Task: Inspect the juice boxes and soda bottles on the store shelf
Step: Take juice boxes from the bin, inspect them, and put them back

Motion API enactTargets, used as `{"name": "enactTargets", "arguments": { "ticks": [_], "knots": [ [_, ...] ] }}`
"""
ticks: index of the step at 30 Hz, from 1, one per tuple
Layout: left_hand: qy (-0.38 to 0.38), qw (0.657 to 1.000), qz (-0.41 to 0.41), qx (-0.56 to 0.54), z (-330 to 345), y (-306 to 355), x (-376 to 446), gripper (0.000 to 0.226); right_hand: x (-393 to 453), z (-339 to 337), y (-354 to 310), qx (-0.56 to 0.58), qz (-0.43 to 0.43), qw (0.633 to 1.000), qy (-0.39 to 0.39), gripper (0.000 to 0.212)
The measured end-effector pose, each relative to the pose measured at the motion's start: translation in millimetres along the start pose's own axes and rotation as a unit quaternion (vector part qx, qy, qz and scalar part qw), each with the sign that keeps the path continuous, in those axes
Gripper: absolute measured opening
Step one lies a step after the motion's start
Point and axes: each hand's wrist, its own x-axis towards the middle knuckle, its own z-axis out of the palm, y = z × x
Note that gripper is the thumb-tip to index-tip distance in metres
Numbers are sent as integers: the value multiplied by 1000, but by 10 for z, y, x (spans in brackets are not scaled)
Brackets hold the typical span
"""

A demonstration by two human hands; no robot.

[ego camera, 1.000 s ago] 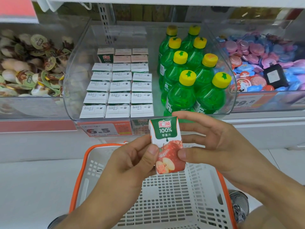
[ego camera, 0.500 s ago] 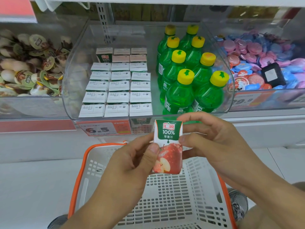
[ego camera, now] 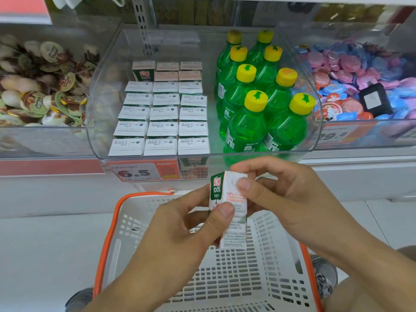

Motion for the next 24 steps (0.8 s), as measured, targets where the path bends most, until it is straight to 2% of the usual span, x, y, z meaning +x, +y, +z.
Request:
{"name": "enactTargets", "arguments": {
  "ticks": [5,8,15,24],
  "knots": [
    [-24,998,-18,-55,-22,-44,26,26,-18,-13,6,-37,-28,999,-17,24],
    [-18,996,-23,-79,-40,-93,37,34,-31,-19,30,-78,-46,995,-32,38],
    [6,994,-28,-106,-59,-109,32,40,-40,-20,58,-59,-52,995,-64,62],
    [23,992,-38,-120,-71,-106,50,44,-54,-28,23,-119,-42,988,-94,65]
  ]
}}
